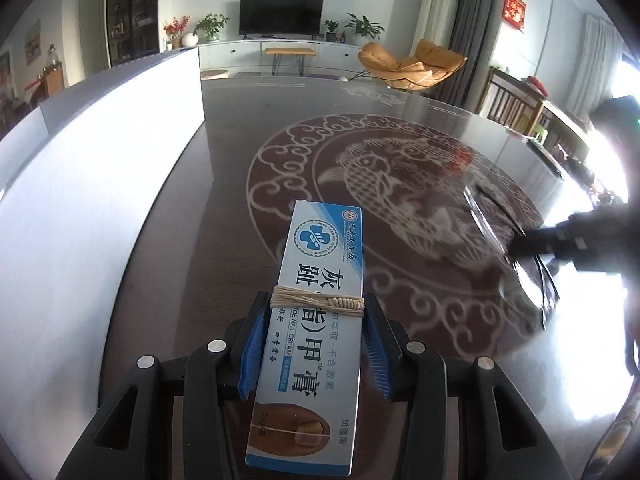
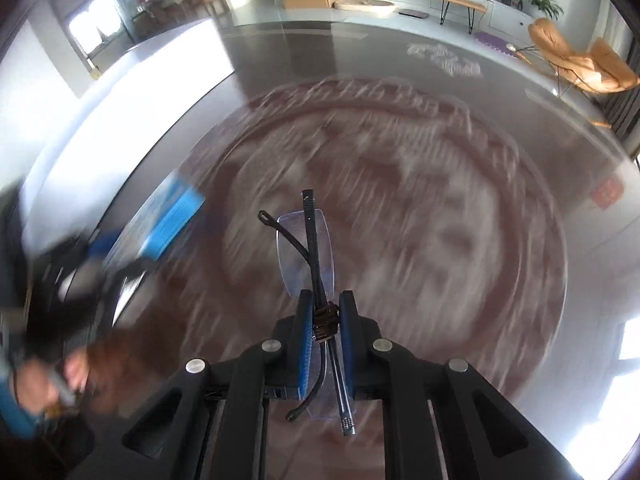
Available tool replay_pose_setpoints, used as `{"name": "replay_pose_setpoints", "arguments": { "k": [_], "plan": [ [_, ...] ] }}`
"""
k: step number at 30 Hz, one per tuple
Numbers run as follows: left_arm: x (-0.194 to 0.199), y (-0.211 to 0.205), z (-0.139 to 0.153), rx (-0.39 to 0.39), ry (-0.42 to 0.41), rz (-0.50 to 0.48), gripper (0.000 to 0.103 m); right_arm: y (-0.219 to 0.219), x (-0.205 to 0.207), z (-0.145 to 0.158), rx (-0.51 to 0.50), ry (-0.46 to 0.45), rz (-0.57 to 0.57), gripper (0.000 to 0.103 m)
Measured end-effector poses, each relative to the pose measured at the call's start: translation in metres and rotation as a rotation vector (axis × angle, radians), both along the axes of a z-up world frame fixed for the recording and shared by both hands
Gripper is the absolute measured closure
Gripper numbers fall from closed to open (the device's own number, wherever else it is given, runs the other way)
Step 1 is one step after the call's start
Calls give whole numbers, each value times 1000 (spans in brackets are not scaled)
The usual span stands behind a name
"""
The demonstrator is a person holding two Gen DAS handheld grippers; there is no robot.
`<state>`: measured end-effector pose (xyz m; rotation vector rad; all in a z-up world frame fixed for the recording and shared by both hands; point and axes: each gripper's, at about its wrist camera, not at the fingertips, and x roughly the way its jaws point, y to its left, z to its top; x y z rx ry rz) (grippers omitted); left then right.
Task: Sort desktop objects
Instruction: 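Grasp the black eyeglasses by the frame with the right gripper and lift, then carry the nail cream box and eyeglasses over the white bin and release both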
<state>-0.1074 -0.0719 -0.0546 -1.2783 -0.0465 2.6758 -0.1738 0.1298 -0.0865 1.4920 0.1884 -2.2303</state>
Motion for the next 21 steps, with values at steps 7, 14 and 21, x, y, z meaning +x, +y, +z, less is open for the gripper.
{"name": "replay_pose_setpoints", "arguments": {
  "k": [7,14,21],
  "plan": [
    [62,16,-1,-75,11,-96,57,22,86,-11,-23,55,-93,82],
    [59,14,0,-132,-40,-109,32,15,89,-12,48,64,23,65],
    [56,13,2,-134,-22,-143,60,-3,76,-21,147,30,156,87]
  ]
}}
